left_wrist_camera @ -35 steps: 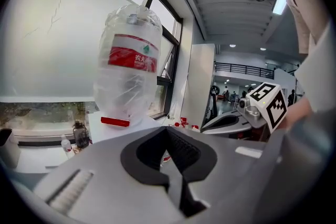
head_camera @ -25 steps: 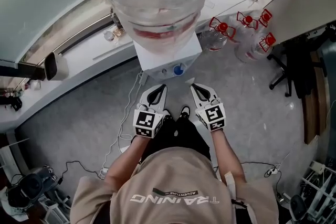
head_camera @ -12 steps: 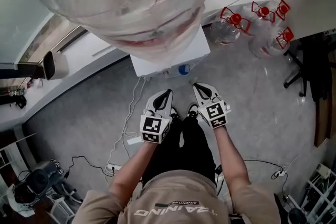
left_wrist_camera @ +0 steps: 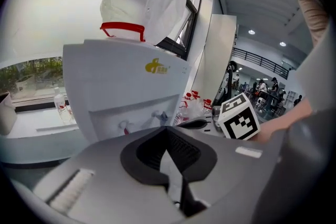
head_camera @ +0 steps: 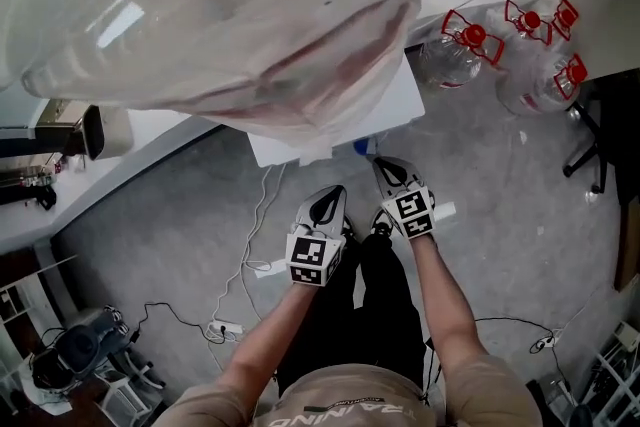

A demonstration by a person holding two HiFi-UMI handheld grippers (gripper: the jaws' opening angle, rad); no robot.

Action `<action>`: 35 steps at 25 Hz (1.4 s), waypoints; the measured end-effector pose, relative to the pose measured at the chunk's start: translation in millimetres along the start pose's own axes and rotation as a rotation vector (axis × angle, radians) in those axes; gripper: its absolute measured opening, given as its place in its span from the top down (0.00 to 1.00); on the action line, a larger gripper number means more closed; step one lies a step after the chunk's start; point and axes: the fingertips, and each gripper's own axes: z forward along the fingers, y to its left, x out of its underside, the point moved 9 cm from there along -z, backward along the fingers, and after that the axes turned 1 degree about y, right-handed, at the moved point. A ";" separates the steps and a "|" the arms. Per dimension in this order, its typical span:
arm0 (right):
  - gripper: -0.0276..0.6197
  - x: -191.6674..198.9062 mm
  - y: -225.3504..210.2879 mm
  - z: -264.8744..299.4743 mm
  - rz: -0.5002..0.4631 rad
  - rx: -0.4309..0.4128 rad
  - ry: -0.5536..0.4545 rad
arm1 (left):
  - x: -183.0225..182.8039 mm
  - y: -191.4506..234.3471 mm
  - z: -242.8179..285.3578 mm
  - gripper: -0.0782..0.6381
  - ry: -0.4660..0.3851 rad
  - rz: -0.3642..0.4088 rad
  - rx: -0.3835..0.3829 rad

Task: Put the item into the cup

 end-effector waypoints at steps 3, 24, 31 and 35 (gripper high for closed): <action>0.94 9.8 -4.2 17.7 0.009 -0.002 0.010 | 13.1 10.3 9.4 0.88 0.000 -0.015 -0.023; 0.94 38.8 -26.0 80.2 0.065 0.037 0.050 | 47.0 34.1 27.5 0.88 0.034 -0.066 -0.058; 0.94 38.5 -18.1 79.2 0.031 0.046 0.052 | 51.0 34.8 22.6 0.88 0.030 -0.070 -0.059; 0.94 36.0 -17.5 69.2 0.031 0.065 0.033 | 48.6 30.8 20.0 0.88 0.025 -0.067 -0.053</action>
